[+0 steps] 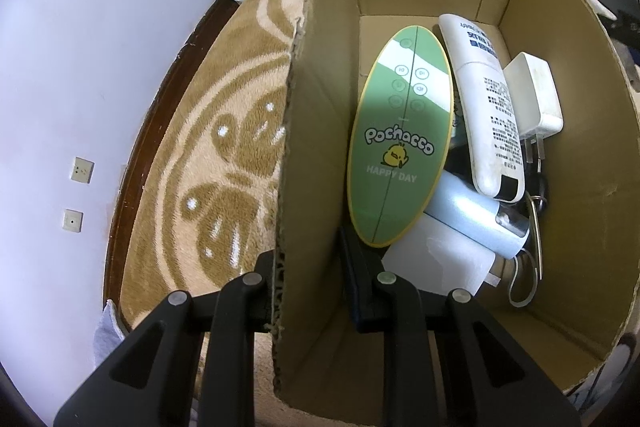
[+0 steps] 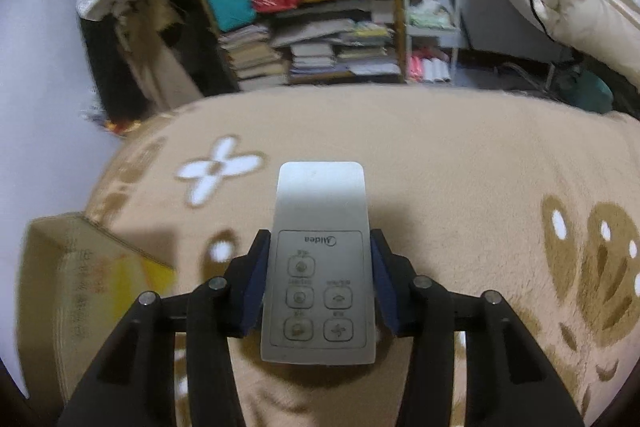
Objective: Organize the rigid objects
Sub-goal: 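Carry the white Midea remote over the box and release it inside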
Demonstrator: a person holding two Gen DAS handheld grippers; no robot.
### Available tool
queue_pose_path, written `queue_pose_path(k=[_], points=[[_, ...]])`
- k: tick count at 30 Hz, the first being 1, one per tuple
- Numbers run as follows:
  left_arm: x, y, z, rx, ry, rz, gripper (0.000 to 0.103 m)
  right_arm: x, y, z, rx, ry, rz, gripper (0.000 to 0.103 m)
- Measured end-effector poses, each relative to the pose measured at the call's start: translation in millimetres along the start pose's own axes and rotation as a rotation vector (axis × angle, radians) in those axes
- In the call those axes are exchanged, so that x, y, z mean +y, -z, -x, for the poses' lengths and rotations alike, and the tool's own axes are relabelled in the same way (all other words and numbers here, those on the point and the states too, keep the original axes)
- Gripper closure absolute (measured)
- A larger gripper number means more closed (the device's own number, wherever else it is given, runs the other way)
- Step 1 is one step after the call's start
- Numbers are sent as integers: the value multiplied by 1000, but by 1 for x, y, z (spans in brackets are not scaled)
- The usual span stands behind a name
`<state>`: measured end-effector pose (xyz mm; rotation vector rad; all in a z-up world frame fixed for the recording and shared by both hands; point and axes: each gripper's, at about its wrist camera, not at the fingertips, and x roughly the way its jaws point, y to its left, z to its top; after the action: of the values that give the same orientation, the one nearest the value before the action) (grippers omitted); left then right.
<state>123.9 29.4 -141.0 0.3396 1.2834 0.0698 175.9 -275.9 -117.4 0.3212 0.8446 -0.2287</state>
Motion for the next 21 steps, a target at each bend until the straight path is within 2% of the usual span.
queue_pose_path(k=[9, 17, 21], points=[[-3, 0, 2, -3, -11, -9, 82, 55, 3, 64, -104, -146, 106, 52], [-2, 0, 2, -3, -8, -10, 82, 98, 26, 85, -88, -283, 203, 52], [0, -1, 2, -2, 1, -6, 81, 115, 42, 83, -54, -316, 261, 52]])
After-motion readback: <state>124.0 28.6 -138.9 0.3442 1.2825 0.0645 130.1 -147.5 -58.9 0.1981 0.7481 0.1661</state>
